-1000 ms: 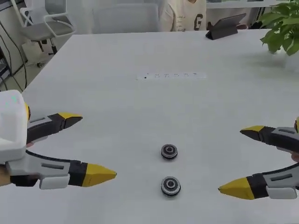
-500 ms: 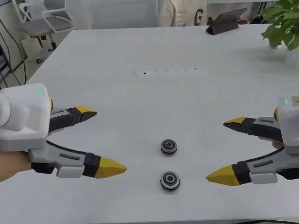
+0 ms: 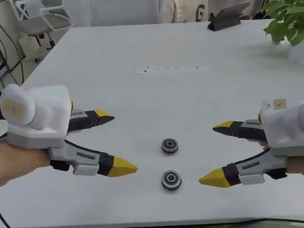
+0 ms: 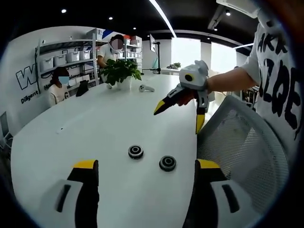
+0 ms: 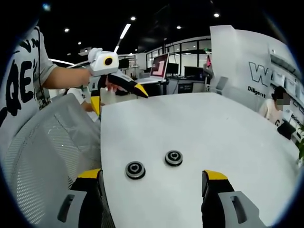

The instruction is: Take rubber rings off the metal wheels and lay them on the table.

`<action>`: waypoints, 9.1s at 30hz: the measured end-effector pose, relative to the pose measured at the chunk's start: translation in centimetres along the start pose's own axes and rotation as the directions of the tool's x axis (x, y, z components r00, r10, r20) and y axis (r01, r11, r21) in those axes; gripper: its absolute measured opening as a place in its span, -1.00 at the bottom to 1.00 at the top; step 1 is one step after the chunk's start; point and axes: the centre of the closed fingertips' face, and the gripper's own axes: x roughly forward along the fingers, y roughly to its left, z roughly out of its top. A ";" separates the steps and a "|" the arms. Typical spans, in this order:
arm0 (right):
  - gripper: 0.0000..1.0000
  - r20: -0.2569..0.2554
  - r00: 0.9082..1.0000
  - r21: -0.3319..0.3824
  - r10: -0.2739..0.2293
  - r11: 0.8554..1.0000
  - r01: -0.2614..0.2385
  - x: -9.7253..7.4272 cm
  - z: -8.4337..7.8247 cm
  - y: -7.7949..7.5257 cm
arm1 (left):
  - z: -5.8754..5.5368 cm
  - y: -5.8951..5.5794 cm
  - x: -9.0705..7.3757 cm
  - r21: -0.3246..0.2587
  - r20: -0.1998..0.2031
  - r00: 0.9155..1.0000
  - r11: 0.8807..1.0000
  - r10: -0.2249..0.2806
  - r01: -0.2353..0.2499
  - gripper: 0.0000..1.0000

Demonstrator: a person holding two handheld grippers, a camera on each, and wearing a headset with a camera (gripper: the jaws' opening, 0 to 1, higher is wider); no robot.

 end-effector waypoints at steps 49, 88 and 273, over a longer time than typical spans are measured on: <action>0.07 -0.087 0.990 -0.050 0.114 0.992 -0.118 4.9 -3.5 2.6 | -3.2 -3.5 5.4 0.014 -0.108 0.982 0.987 -0.156 0.159 0.13; -0.16 -0.109 0.982 -0.024 0.155 0.987 -0.158 6.3 -4.6 2.5 | -4.8 -6.0 9.8 -0.004 -0.183 0.950 0.967 -0.251 0.255 -0.54; -1.00 0.055 0.986 0.382 0.157 0.909 -0.166 5.3 -1.9 2.3 | -2.5 -5.8 6.7 0.117 -0.091 0.990 0.986 -0.110 0.120 -0.51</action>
